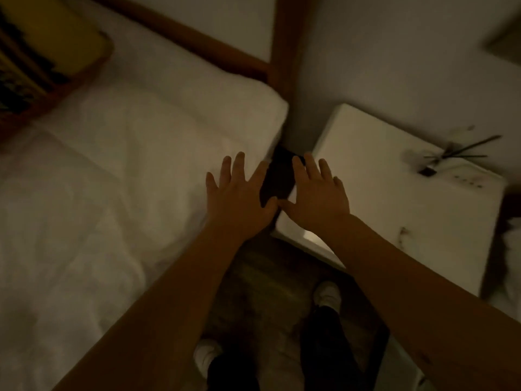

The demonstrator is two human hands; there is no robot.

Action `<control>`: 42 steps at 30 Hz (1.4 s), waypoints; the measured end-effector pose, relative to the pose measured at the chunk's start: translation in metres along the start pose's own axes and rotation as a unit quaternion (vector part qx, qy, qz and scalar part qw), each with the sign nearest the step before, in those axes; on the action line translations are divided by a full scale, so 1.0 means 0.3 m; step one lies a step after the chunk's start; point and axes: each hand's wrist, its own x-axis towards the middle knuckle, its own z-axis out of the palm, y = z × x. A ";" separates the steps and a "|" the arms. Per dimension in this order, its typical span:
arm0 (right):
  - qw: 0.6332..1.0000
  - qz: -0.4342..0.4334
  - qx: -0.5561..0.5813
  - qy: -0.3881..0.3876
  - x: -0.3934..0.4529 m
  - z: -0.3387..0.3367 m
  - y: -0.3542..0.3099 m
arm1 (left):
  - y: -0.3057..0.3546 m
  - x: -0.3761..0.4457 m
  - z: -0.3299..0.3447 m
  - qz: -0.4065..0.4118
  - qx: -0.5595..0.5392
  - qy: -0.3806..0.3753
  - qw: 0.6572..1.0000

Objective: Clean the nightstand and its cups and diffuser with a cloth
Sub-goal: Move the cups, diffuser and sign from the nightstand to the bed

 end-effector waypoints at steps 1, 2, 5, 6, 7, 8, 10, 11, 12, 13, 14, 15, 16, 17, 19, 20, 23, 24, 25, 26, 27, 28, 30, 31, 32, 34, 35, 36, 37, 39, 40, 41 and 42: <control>1.000 0.020 0.004 -0.002 -0.017 -0.004 0.088 | 0.084 0.036 0.013 0.018 -0.002 -0.011 1.000; 0.999 0.036 0.009 -0.008 -0.032 -0.005 0.154 | 0.148 0.064 0.023 0.034 -0.003 -0.017 0.999; 0.996 0.084 0.023 -0.006 -0.073 -0.014 0.347 | 0.343 0.132 0.056 0.087 -0.012 -0.032 0.996; 0.994 0.101 0.028 -0.007 -0.087 -0.016 0.416 | 0.412 0.151 0.070 0.104 -0.015 -0.037 0.994; 0.993 0.116 0.036 -0.010 -0.101 -0.017 0.476 | 0.471 0.166 0.081 0.116 -0.016 -0.044 0.992; 0.991 0.128 0.041 -0.011 -0.112 -0.017 0.522 | 0.516 0.179 0.095 0.122 -0.020 -0.050 0.991; 0.987 0.149 0.055 -0.013 -0.136 -0.018 0.611 | 0.608 0.210 0.126 0.133 -0.026 -0.058 0.989; 0.985 0.160 0.062 -0.012 -0.149 -0.019 0.674 | 0.671 0.231 0.147 0.140 -0.032 -0.065 0.987; 0.983 0.168 0.070 -0.012 -0.158 -0.019 0.713 | 0.710 0.248 0.161 0.144 -0.038 -0.071 0.986; 0.981 0.175 0.080 -0.007 -0.165 -0.017 0.755 | 0.748 0.267 0.176 0.147 -0.043 -0.074 0.985; 0.978 0.186 0.097 0.007 -0.173 -0.016 0.812 | 0.805 0.296 0.197 0.154 -0.046 -0.077 0.984; 0.974 0.193 0.115 0.033 -0.179 -0.014 0.860 | 0.852 0.324 0.214 0.158 -0.051 -0.078 0.983; 0.969 0.195 0.132 0.070 -0.186 -0.013 0.902 | 0.896 0.350 0.229 0.163 -0.061 -0.079 0.982; 0.964 0.196 0.141 0.114 -0.191 -0.012 0.937 | 0.934 0.374 0.242 0.168 -0.073 -0.077 0.980; 0.952 0.201 0.137 0.188 -0.191 -0.012 1.008 | 1.007 0.425 0.277 0.169 -0.104 -0.081 0.977; 0.947 0.204 0.134 0.208 -0.186 -0.013 1.036 | 1.032 0.446 0.292 0.164 -0.123 -0.089 0.975; 0.951 0.200 0.111 0.210 -0.153 -0.017 1.127 | 1.097 0.506 0.336 0.142 -0.206 -0.120 0.961; 0.956 0.200 0.089 0.193 -0.138 -0.018 1.156 | 1.117 0.528 0.348 0.137 -0.231 -0.122 0.955; 0.963 0.204 0.064 0.166 -0.123 -0.021 1.178 | 1.133 0.549 0.357 0.138 -0.251 -0.117 0.951; 0.967 0.212 0.045 0.136 -0.108 -0.022 1.196 | 1.148 0.568 0.367 0.145 -0.262 -0.107 0.948; 0.969 0.219 0.040 0.110 -0.093 -0.023 1.210 | 1.160 0.581 0.373 0.154 -0.263 -0.094 0.948; 0.969 0.222 0.049 0.092 -0.080 -0.023 1.219 | 1.172 0.588 0.376 0.162 -0.258 -0.078 0.949; 0.970 0.216 0.090 0.070 -0.055 -0.016 1.236 | 1.191 0.599 0.382 0.175 -0.250 -0.043 0.951; 0.970 0.209 0.105 0.061 -0.045 -0.011 1.239 | 1.192 0.602 0.387 0.177 -0.261 -0.029 0.949; 0.972 0.203 0.109 0.054 -0.036 -0.008 1.241 | 1.192 0.603 0.387 0.176 -0.286 -0.021 0.942; 0.975 0.198 0.091 0.045 -0.014 -0.009 1.239 | 1.187 0.604 0.383 0.158 -0.353 -0.024 0.922; 0.977 0.196 0.075 0.045 -0.005 -0.012 1.238 | 1.185 0.602 0.381 0.142 -0.385 -0.030 0.912; 0.978 0.194 0.059 0.044 0.003 -0.015 1.237 | 1.184 0.598 0.379 0.127 -0.411 -0.037 0.902; 0.980 0.189 0.045 0.043 0.012 -0.017 1.238 | 1.181 0.594 0.377 0.112 -0.429 -0.043 0.895; 0.985 0.168 0.024 0.038 0.030 -0.021 1.233 | 1.164 0.593 0.376 0.094 -0.448 -0.053 0.888; 0.987 0.157 0.021 0.039 0.037 -0.025 1.230 | 1.152 0.592 0.376 0.090 -0.451 -0.054 0.887; 0.988 0.145 0.020 0.041 0.049 -0.030 1.217 | 1.130 0.592 0.373 0.082 -0.450 -0.048 0.888; 0.989 0.136 0.021 0.044 0.058 -0.037 1.207 | 1.112 0.592 0.370 0.074 -0.450 -0.041 0.889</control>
